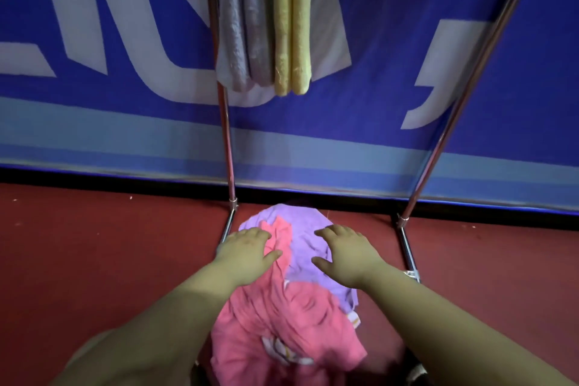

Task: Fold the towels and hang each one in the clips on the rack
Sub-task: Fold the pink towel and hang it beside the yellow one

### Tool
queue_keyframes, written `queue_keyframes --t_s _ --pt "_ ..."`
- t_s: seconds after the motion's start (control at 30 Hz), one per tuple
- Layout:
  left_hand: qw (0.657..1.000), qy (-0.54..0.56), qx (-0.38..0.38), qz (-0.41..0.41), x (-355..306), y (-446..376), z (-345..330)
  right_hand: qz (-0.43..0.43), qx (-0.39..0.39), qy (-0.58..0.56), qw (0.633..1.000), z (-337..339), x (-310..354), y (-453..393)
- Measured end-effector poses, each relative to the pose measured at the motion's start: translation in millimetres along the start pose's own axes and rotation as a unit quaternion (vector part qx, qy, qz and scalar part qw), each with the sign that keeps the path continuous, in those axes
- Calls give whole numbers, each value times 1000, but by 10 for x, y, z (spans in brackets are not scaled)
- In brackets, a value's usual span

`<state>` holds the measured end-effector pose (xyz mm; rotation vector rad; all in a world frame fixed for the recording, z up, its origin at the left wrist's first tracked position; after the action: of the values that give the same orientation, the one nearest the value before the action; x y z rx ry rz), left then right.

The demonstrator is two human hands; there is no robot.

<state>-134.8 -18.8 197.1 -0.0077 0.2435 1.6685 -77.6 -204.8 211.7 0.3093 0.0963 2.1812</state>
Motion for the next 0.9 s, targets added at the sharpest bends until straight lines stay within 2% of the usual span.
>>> queue_keyframes --t_s 0.07,0.3,0.47,0.73,0.9 --pt "1000 -2 30 3 64 -108 -145 -20 23 -7 999 -221 -109 -39" --pt "998 -6 58 -7 205 -573 -519 -83 79 -14 993 -697 -430 -399" --pt "995 -16 98 -3 351 -923 -854 -72 112 6 991 -1032 -494 -821" --pt "990 -17 141 -5 652 -1533 -1398 -43 153 -29 987 -1711 -383 -1505" --pt "986 -7 166 -25 804 -1815 -1837 -67 169 -61 981 -2120 -365 -1849"
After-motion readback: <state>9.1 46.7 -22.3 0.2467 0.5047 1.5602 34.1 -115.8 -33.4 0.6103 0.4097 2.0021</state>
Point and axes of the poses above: each hand's wrist, its own y-axis away from the middle knuckle, its own z-axis out of the back of the hand, x = y × z, the point moved 3 cm from there along -y, towards the middle knuckle, and after that the axes turned 2 degrees about -x, right-handed, at the moved point
